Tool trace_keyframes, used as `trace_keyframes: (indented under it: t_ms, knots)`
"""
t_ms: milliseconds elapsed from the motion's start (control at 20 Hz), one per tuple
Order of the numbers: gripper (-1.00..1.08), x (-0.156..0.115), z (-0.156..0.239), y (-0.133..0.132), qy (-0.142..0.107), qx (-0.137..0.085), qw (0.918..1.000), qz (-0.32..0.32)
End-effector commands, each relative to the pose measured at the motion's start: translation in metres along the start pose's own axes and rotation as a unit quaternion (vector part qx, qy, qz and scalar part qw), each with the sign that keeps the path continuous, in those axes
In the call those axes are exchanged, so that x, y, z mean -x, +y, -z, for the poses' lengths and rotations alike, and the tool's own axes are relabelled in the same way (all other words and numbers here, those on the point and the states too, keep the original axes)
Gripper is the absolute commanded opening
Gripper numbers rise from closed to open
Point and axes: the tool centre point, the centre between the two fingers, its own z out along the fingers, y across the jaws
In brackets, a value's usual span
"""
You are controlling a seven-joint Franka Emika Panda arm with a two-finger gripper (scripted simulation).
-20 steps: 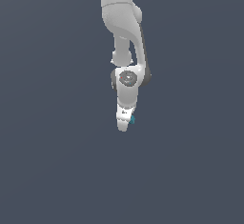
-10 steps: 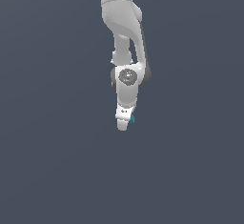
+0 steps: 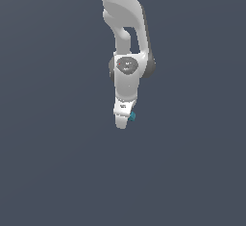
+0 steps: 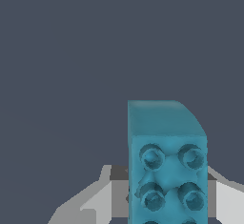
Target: Pick up the object and move it to a goal position.
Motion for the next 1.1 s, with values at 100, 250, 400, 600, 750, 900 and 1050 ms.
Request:
trace_keyframes:
  t_ms: [100, 250, 400, 600, 750, 900, 1050]
  knots:
    - [-1.0, 0.003, 0.044, 0.011, 0.001, 0.0, 1.0, 0.001]
    - [-1.0, 0.006, 0.077, 0.019, 0.001, 0.0, 1.0, 0.001]
    - [-1.0, 0.008, 0.108, 0.027, 0.001, 0.0, 1.0, 0.001]
    - [-1.0, 0.011, 0.149, 0.038, 0.002, 0.0, 1.0, 0.001]
    - [-1.0, 0.014, 0.179, 0.046, 0.002, 0.0, 1.0, 0.001]
    - [-1.0, 0.016, 0.209, 0.054, 0.002, 0.0, 1.0, 0.001]
    - [-1.0, 0.019, 0.237, 0.062, 0.002, 0.0, 1.0, 0.001]
